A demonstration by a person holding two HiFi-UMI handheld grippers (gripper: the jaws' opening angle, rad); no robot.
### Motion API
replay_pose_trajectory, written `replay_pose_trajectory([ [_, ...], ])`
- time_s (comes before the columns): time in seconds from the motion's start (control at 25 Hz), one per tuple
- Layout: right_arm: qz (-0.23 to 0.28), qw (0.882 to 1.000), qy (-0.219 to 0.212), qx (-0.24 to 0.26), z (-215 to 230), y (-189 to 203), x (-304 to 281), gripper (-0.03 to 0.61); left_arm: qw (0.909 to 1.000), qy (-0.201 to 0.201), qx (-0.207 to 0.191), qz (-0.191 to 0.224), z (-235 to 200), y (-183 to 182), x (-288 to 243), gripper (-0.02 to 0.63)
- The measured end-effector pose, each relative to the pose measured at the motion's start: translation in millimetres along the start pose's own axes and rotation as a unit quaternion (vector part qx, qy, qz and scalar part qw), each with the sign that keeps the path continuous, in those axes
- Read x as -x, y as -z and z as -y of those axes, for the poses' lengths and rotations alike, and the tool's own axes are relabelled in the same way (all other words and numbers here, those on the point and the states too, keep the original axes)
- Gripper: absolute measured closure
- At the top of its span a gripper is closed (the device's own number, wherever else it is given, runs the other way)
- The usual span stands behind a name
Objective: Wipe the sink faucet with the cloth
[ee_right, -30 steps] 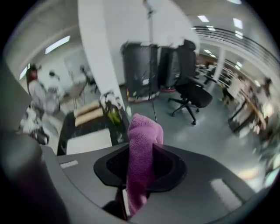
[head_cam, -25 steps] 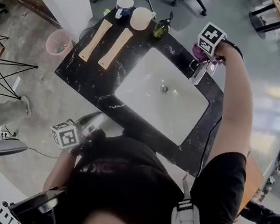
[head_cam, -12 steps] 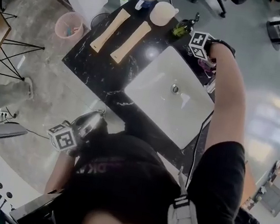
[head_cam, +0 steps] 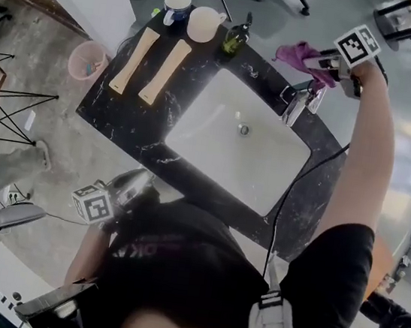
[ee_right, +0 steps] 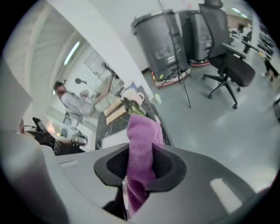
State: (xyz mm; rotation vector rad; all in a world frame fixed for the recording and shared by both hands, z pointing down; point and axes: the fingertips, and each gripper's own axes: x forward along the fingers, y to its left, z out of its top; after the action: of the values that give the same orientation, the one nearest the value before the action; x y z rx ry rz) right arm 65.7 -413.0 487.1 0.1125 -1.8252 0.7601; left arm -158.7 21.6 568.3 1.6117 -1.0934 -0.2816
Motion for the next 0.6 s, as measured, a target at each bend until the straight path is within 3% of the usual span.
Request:
replay_pose_trajectory([
  [0.08, 0.106, 0.992, -0.046, -0.061, 15.3, 7.8, 5.8, 0.468, 1.0, -0.008, 0.0, -0.005, 1.1, 2.6, -3.5, 0.611],
  [0.2, 0.247, 0.949, -0.138, -0.139, 42.5, 20.5, 1.0, 0.468, 0.9995, -0.028, 0.0, -0.015, 1.8, 8.5, -7.9, 0.611],
  [0.28, 0.302, 0.922, -0.167, -0.176, 62.3, 29.6, -7.5, 0.468, 0.999, -0.039, -0.002, -0.022, 2.7, 12.5, -11.7, 0.611],
  [0.32, 0.308, 0.917, -0.168, -0.19, 72.3, 35.5, -16.4, 0.468, 0.9988, -0.043, -0.002, -0.023, 2.9, 14.6, -13.9, 0.611],
  [0.44, 0.273, 0.923, -0.144, -0.231, 94.3, 53.8, -50.0, 0.469, 0.9982, -0.053, -0.003, -0.026, 6.4, 20.2, -20.6, 0.611],
  [0.6, 0.193, 0.948, -0.1, -0.231, 104.7, 64.3, -88.8, 0.469, 0.9977, -0.063, -0.005, -0.026, 11.7, 25.4, -25.2, 0.611],
])
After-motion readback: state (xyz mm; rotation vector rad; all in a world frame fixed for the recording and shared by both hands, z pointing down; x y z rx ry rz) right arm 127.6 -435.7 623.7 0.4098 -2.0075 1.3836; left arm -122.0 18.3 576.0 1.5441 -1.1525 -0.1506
